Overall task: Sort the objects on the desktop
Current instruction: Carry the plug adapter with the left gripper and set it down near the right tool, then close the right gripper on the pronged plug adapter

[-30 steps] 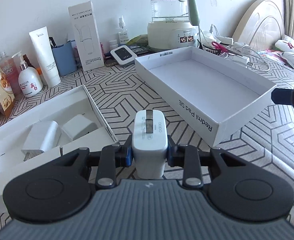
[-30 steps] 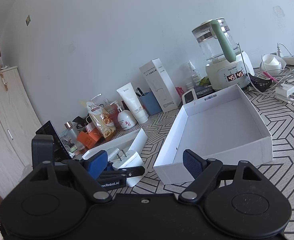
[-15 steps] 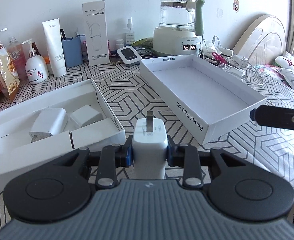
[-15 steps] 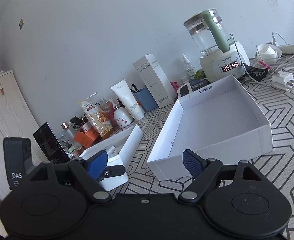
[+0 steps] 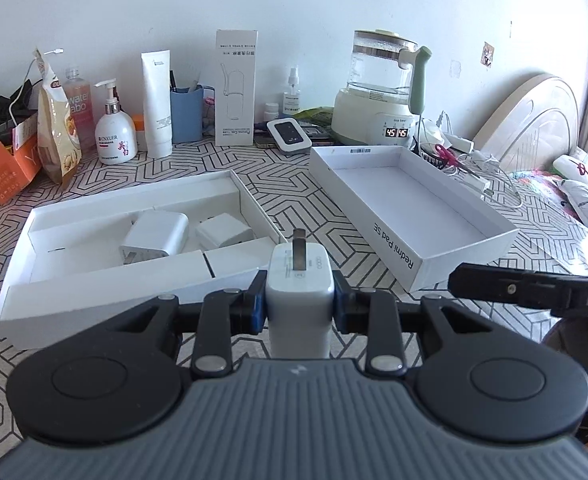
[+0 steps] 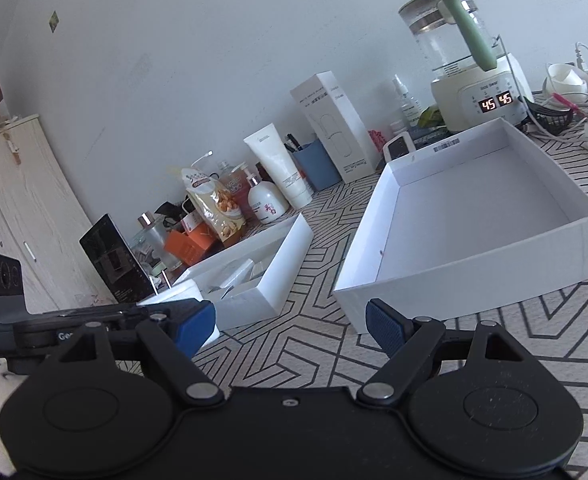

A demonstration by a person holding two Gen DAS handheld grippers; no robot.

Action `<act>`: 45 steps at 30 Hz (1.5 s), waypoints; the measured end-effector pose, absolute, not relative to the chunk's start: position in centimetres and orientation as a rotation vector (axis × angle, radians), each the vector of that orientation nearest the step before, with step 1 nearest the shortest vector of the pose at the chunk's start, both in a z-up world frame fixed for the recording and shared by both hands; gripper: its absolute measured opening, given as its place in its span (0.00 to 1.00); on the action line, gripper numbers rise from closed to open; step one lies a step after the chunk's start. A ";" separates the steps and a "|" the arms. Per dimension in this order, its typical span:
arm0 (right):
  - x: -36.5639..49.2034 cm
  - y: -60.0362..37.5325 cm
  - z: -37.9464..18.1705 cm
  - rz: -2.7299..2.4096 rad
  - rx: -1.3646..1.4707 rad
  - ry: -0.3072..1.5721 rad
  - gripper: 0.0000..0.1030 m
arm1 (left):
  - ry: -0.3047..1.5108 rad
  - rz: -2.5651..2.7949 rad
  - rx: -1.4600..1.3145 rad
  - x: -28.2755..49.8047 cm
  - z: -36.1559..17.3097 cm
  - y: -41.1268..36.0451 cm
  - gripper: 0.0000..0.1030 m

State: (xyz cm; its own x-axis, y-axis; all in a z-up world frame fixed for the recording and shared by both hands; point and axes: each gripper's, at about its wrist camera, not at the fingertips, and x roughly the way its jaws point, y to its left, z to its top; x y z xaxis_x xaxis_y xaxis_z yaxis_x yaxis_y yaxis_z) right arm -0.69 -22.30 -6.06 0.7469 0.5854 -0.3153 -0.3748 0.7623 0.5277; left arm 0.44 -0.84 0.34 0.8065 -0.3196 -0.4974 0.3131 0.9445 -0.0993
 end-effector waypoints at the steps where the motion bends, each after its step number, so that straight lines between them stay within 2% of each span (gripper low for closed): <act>1: -0.6 -22.0 -6.1 0.555 0.454 0.498 0.84 | 0.518 -0.331 -0.023 0.2 0.7 -0.2 0.29; 4: -0.2 -20.9 -6.4 0.583 0.445 0.517 0.84 | 0.472 -0.290 -0.032 -0.3 1.6 1.7 0.30; 13: -0.2 -17.1 -6.0 0.649 0.326 0.566 0.84 | 0.549 -0.272 -0.114 -0.4 0.1 4.8 0.33; 15: -0.2 -15.9 -5.6 0.659 0.271 0.573 0.84 | 0.561 -0.262 -0.121 -0.5 -0.2 5.2 0.41; 20: 0.5 -11.7 -4.3 0.776 0.026 0.598 0.84 | 0.554 -0.195 -0.111 -1.4 -0.4 6.8 0.46; 24: 1.9 -8.9 -4.0 0.839 -0.105 0.664 0.84 | 0.534 -0.149 -0.152 -2.1 -0.3 8.7 0.66; 29: 2.8 -7.3 -3.5 0.846 -0.184 0.690 0.84 | 0.560 -0.112 -0.145 -2.2 -0.8 9.8 0.73; 33: 3.1 -7.0 -3.4 0.854 -0.197 0.710 0.84 | 0.580 -0.137 -0.248 -2.3 -1.5 11.4 0.85; 39: 3.7 -6.5 -3.1 0.866 -0.216 0.740 0.85 | 0.579 -0.162 -0.296 -2.8 -1.6 12.8 0.89; 40: 3.8 -6.4 -3.1 0.868 -0.219 0.745 0.83 | 0.572 -0.169 -0.310 -3.0 -1.5 13.1 0.89; 43: 4.0 -6.2 -2.9 0.874 -0.229 0.761 0.69 | 0.536 -0.213 -0.365 -3.6 -1.0 14.2 0.93; 44: 4.1 -6.1 -2.9 0.875 -0.232 0.766 0.60 | 0.531 -0.214 -0.362 -3.7 -0.8 14.4 0.94; 45: 4.2 -6.0 -2.9 0.877 -0.235 0.771 0.58 | 0.532 -0.205 -0.346 -3.7 -0.8 14.5 0.94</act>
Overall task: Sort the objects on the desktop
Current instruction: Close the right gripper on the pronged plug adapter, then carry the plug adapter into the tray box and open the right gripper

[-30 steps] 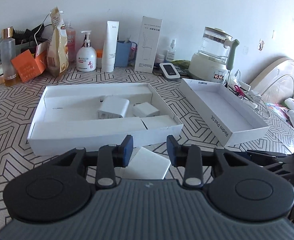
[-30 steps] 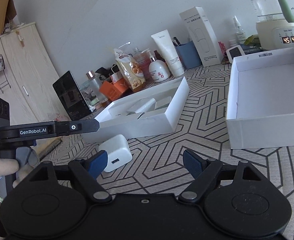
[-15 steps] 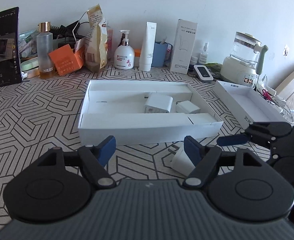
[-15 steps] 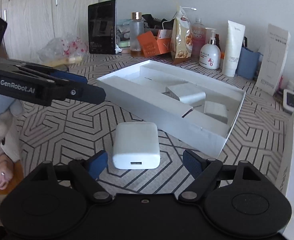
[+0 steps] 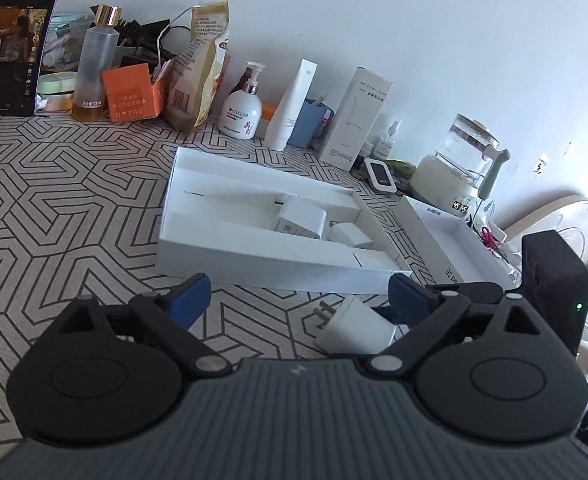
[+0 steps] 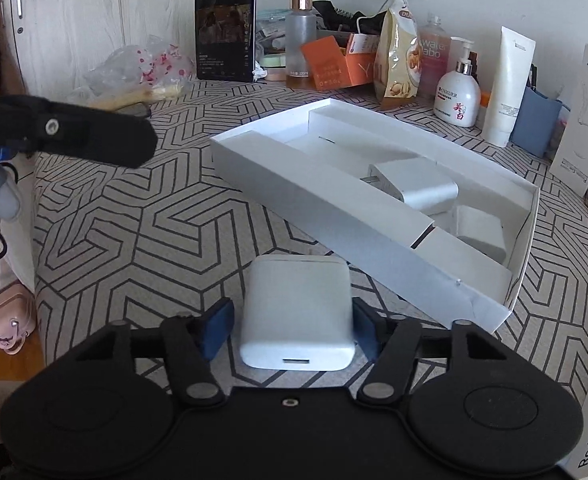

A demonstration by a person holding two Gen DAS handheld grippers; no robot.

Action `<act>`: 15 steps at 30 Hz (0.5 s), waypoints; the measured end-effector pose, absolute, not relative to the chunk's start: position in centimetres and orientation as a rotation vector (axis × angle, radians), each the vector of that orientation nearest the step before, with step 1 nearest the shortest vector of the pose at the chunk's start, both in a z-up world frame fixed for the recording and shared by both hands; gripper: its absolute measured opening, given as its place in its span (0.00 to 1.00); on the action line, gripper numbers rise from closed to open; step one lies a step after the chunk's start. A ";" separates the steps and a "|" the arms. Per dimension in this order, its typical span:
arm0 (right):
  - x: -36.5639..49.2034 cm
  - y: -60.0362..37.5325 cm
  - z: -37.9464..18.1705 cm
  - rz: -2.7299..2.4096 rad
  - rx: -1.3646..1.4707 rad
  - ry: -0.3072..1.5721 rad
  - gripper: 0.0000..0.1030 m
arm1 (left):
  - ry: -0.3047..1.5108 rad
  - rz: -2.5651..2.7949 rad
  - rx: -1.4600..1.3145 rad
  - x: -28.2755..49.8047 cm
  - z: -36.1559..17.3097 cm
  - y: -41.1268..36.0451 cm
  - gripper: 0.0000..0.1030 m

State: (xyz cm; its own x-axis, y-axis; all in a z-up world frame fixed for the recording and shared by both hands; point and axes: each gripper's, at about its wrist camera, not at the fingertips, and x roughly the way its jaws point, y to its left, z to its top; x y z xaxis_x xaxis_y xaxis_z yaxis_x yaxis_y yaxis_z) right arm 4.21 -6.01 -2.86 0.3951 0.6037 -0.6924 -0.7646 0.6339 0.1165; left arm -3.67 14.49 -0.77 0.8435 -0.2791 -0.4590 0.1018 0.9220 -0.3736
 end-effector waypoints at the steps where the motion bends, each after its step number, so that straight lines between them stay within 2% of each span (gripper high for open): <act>1: 4.3 -5.9 -2.8 0.879 -0.238 0.776 0.58 | 0.534 -0.197 -0.330 -3.6 -0.8 14.5 0.94; 9: 5.6 -3.1 -2.8 0.913 -0.163 0.806 0.58 | 0.565 -0.226 -0.354 -3.6 -1.7 16.0 0.94; 15: 6.4 -0.7 -0.1 0.915 -0.197 0.716 0.58 | 0.532 -0.236 -0.340 -4.5 -1.1 17.0 0.94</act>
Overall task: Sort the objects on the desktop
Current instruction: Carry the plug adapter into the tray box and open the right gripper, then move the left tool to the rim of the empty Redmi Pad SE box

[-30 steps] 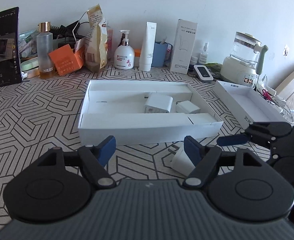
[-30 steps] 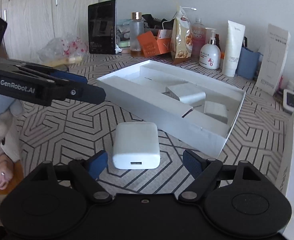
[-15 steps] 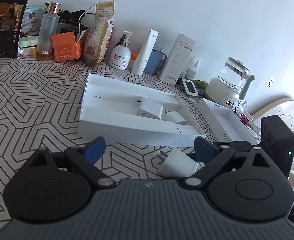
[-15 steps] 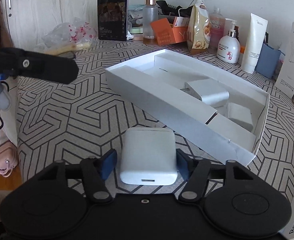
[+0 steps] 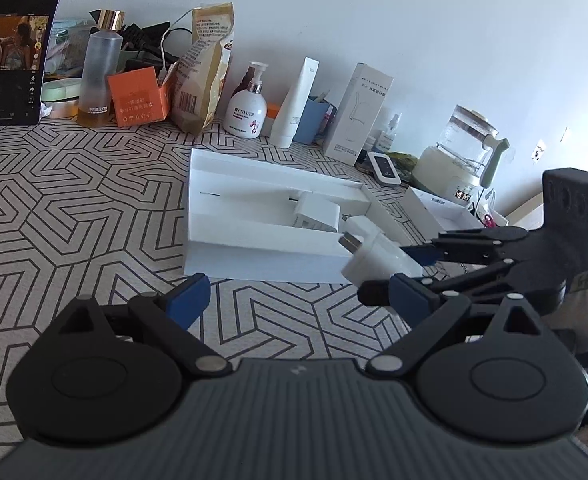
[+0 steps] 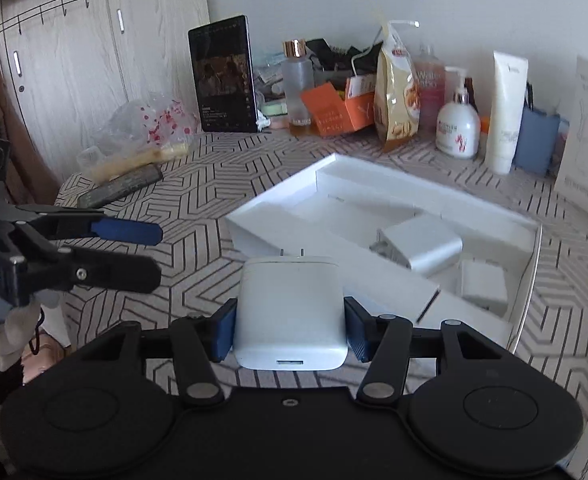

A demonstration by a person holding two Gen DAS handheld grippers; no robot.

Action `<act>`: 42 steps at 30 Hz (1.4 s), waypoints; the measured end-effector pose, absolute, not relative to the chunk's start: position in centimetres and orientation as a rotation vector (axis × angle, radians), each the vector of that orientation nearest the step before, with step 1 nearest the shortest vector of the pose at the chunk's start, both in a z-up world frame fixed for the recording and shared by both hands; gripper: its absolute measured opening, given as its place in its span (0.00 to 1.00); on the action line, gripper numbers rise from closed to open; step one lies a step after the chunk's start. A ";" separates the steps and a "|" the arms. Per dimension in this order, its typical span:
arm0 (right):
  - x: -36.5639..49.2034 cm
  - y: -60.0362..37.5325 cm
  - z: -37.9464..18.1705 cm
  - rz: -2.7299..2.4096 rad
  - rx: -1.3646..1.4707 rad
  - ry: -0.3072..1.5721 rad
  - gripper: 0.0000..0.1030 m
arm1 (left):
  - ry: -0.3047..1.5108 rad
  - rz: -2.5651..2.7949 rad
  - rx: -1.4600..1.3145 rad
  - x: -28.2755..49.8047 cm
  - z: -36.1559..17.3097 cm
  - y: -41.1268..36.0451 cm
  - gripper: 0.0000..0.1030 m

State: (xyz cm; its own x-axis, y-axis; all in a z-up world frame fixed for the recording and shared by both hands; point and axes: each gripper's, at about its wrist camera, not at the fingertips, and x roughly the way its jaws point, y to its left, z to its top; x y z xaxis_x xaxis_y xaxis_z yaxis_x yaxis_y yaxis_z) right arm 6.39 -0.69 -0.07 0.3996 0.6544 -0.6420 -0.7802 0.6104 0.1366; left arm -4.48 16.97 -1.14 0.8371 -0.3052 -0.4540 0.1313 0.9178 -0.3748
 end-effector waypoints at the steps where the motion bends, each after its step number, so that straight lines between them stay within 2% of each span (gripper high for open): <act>1: 6.7 0.0 0.3 0.918 -0.214 0.702 0.58 | 0.525 -0.235 -0.349 -4.6 -1.1 17.2 0.94; 5: 7.9 2.5 1.7 0.926 -0.270 0.656 0.58 | 0.533 -0.219 -0.339 -5.0 -1.8 17.6 0.95; 22: 16.8 6.5 -1.1 0.800 -0.184 0.793 0.59 | 0.548 -0.223 -0.444 -5.1 -2.3 19.9 0.95; 25: 16.9 5.9 -0.7 0.750 -0.138 0.779 0.63 | 0.559 -0.216 -0.451 -5.1 -2.6 19.9 0.95; 27: 16.0 5.2 0.2 0.722 -0.163 0.731 0.71 | 0.571 -0.222 -0.450 -4.9 -2.8 19.6 0.95; 32: 11.9 0.8 1.8 0.737 -0.179 0.662 0.74 | 0.601 -0.263 -0.420 -4.3 -2.9 17.6 0.95; 42: 3.6 -15.8 3.1 0.507 -0.082 0.701 0.74 | 0.569 -0.464 -0.351 -0.6 0.2 8.6 0.95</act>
State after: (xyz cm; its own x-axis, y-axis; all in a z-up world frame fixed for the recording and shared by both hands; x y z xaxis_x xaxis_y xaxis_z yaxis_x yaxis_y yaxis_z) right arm 3.63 -15.76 3.08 0.6484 0.4187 -0.6358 -0.4727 0.8761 0.0947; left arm -0.62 8.56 0.22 0.7450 -0.5090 -0.4311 0.3198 0.8398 -0.4387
